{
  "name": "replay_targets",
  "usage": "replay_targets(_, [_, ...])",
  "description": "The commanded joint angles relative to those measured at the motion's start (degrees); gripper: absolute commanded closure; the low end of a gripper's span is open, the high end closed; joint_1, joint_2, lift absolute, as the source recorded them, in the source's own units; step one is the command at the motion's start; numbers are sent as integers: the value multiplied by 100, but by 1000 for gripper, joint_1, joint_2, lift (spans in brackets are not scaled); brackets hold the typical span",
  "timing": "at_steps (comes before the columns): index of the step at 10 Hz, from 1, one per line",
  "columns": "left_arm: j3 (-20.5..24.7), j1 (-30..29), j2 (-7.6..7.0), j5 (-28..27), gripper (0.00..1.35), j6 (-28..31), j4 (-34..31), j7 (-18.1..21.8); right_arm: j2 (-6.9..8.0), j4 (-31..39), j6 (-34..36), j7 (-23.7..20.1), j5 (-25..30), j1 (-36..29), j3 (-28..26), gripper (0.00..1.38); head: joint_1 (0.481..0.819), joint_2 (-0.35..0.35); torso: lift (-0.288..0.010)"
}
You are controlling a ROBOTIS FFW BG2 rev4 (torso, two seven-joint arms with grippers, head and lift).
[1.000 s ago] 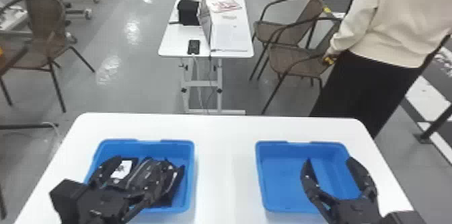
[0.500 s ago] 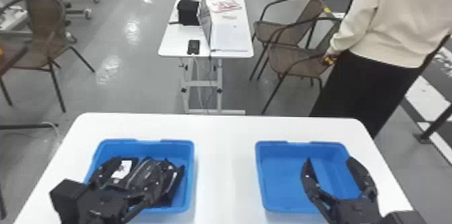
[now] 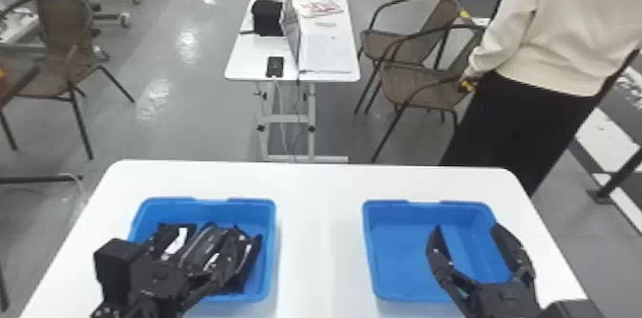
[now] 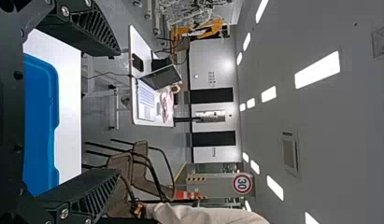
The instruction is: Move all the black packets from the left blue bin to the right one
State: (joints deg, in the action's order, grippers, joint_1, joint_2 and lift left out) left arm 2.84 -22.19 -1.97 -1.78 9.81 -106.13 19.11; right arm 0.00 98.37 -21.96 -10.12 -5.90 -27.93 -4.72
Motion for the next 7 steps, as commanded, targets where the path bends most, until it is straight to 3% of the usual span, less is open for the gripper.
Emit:
replay_targets(1, [-21, 242, 48, -358, 117, 742, -136, 49, 5, -19, -1, -7, -17, 16, 15, 127, 695, -66, 0])
replay_targets(3, [-30, 699, 4, -394, 117, 2201, -145, 383, 5, -81, -1, -7, -52, 95, 94, 127, 695, -64, 0])
replay_targets(5, [-205, 1015, -75, -983, 117, 2842, -145, 515, 5, -125, -1, -7, -96, 147, 155, 127, 695, -57, 0])
replay_targets(7, [-302, 1270, -31, -1255, 114, 3572, -13, 515, 5, -177, 8, -7, -131, 200, 208, 127, 695, -38, 0])
